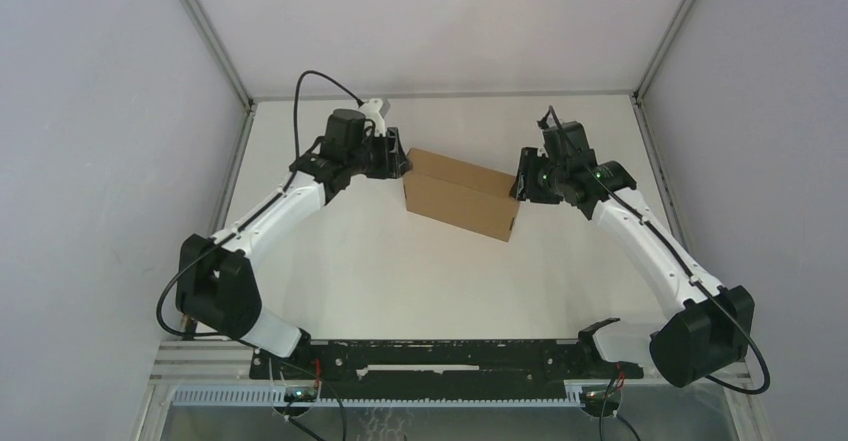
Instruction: Fold the paper box
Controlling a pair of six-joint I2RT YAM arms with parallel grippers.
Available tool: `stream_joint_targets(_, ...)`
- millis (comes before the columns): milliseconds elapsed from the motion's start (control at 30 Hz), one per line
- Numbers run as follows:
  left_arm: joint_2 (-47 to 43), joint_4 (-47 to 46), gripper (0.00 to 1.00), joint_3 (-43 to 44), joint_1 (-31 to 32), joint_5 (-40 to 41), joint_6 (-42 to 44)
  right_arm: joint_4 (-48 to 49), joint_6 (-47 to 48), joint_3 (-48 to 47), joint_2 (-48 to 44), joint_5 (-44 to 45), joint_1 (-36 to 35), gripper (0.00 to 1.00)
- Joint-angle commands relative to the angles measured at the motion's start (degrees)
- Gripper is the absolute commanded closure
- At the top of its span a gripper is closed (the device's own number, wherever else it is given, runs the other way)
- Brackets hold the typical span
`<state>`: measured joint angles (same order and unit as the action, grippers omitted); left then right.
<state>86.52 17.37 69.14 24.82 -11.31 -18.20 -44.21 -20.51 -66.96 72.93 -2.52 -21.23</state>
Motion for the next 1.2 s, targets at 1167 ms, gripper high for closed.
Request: stream_joint_targets(1167, -22.5, -5.9, 0.46, -32.2, 6.5, 4.0, -12.5, 6.3, -5.2, 22.0, -9.9, 3.2, -4.6, 0.54)
